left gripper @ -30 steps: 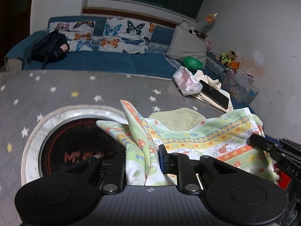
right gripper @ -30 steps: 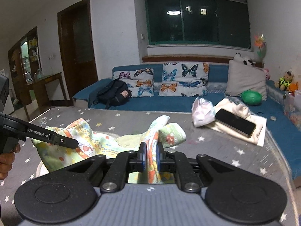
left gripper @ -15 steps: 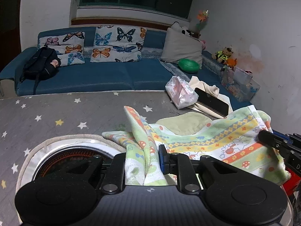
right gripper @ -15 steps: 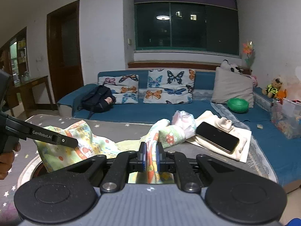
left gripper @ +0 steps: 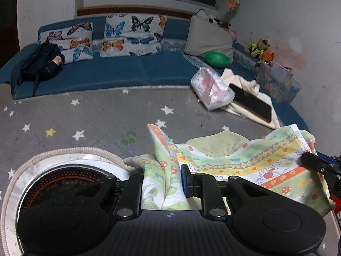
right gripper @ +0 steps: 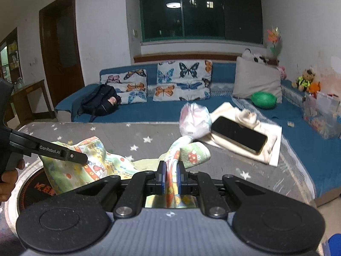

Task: Fold clothes

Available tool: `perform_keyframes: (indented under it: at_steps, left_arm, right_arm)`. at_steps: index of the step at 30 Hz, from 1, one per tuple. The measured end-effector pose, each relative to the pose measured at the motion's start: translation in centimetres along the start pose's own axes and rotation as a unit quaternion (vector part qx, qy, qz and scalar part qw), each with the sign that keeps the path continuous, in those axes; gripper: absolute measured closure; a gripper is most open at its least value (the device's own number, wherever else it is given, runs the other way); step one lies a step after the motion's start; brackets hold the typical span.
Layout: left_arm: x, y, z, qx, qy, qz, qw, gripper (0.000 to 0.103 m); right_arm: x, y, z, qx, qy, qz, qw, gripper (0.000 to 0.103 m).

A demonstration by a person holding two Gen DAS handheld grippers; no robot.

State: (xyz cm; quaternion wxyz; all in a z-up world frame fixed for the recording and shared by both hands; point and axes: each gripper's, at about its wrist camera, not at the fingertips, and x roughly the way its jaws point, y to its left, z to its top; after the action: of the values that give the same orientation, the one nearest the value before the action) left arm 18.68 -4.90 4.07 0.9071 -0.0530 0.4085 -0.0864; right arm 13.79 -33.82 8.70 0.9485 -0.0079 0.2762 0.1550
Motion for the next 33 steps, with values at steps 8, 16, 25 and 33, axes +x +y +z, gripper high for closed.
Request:
perform_keyframes:
  at_steps: [8, 16, 25, 33]
  left_arm:
    - [2.5, 0.3, -1.0, 0.002, 0.026, 0.008, 0.9996, 0.082]
    - [3.3, 0.8, -1.7, 0.0, 0.038, 0.019, 0.9991, 0.079]
    - [4.0, 1.0, -2.6, 0.008, 0.05, 0.024, 0.9984, 0.076]
    - [4.0, 1.5, -3.6, 0.016, 0.061, 0.016, 0.9979, 0.081]
  right_arm:
    - [1.8, -0.9, -1.8, 0.012, 0.029, -0.003, 0.999, 0.094]
    - [2.9, -1.8, -3.5, 0.025, 0.055, -0.019, 0.998, 0.094]
    - [4.1, -2.7, -5.1, 0.029, 0.082, -0.034, 0.996, 0.094]
    - [4.2, -3.0, -6.0, 0.024, 0.094, -0.033, 0.995, 0.094]
